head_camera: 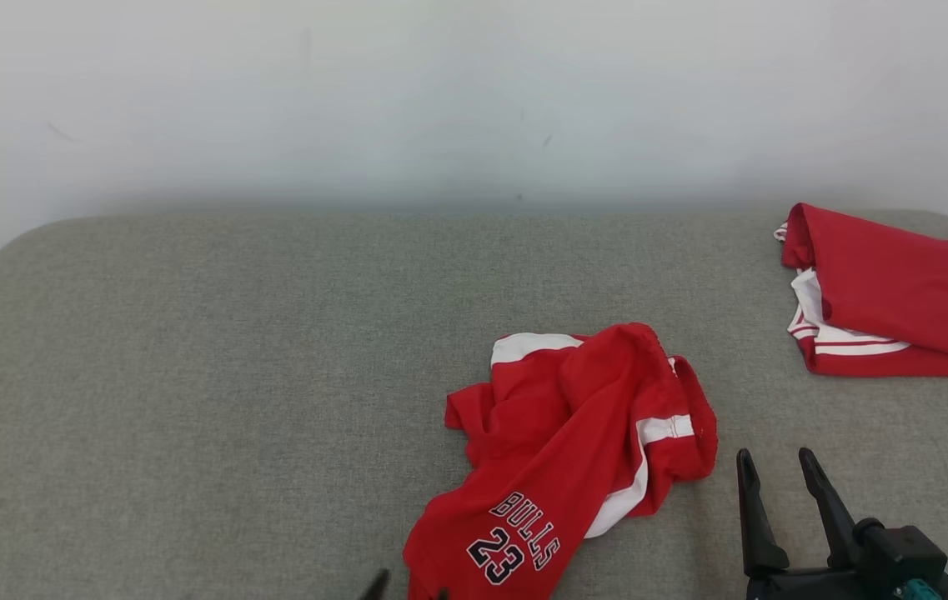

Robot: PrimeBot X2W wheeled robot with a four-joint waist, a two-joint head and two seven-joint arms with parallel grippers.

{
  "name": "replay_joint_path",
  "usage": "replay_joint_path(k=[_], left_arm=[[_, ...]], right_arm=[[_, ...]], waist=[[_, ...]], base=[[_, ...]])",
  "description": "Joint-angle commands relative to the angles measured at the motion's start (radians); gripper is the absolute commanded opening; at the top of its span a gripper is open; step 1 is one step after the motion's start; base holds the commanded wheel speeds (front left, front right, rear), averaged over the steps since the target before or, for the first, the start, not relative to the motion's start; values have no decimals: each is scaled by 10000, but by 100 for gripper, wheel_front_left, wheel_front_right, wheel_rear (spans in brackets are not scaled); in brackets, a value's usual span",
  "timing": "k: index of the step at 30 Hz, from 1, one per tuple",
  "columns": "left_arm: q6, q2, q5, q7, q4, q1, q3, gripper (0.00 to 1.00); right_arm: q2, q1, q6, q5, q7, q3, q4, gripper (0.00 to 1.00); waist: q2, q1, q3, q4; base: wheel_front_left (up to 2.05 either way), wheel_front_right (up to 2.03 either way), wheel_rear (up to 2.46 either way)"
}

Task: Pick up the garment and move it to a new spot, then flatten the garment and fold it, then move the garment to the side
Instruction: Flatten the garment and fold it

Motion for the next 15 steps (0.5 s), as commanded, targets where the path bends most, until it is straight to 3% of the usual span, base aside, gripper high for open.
replay_joint_path(k=[1, 15], left_arm=[[-12, 86, 38, -20, 65, 162, -351, 100], [-10, 695, -1492, -20, 1143, -537, -2776, 100]], right_arm=[[81, 131, -19, -72, -49, -32, -82, 100], [277, 80, -19, -301, -49, -78, -207, 100]], waist=[[0, 0, 31, -47], [0, 0, 325, -294]], base=[[0, 0, 0], [0, 0, 0]])
